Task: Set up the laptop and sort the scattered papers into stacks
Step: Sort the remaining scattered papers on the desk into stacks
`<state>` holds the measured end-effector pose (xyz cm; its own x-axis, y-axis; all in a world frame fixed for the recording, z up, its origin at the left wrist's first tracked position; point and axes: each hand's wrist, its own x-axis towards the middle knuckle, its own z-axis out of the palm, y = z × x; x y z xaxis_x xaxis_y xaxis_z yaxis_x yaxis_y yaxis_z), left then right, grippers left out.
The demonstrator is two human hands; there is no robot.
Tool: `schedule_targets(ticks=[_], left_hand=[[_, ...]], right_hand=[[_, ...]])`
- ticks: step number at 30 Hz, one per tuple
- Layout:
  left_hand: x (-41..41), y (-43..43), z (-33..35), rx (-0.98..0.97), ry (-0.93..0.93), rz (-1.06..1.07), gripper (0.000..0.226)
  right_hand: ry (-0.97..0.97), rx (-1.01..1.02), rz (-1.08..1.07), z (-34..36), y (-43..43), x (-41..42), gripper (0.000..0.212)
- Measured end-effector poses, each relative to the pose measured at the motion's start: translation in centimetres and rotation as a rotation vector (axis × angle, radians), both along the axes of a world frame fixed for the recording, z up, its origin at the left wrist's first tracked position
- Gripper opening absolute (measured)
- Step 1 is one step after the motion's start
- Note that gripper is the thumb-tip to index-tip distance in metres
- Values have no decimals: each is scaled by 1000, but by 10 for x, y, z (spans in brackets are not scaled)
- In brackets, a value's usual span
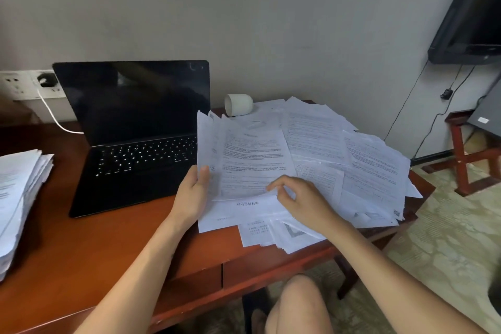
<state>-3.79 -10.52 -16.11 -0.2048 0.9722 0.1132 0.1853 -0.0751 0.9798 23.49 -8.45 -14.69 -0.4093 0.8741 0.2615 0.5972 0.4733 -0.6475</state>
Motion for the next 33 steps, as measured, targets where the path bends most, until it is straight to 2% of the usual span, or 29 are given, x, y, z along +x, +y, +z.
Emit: schedule_targets(ticks=[5,8,11,13,15,17,19,21,22,26,28,32,33], left_hand=[[0,2,6,-69,108,0,44],[-2,3,5,-108,148,-3,42],[-5,1,2,-108,119,-43,45],[-5,-1,2,-92,77,-51,48],[-3,-4,3,-70,47,-38,49],[-2,-5,3,-46,41,-19,47],[-2,-6,2,-29,46,2,46],[-2,-5,2,-22,47,25,47],[-2,-5,1,-17,47,36,47],[-3,-3,-1,-10,36,64,49],[-4,-3,-2,-13,32,69,51],[-3,-5,0,-18,26,69,49],[-3,-5,1,-19,25,68,48]], right_hand=[[60,-61,81,4,2,-9,22],[78,-129,120,9,6,-12,24],[143,-244,125,15,12,-12,31],[152,-173,66,15,22,-8,29],[67,29,-47,13,42,1,26],[-105,172,-204,12,69,11,32],[-316,65,-351,15,88,21,54],[-463,-106,-396,14,101,28,74],[-518,-128,-398,13,105,31,77],[-524,42,-439,7,115,40,66],[-527,142,-427,6,114,43,54],[-691,437,-370,1,105,42,22],[-695,460,-382,1,101,42,30]])
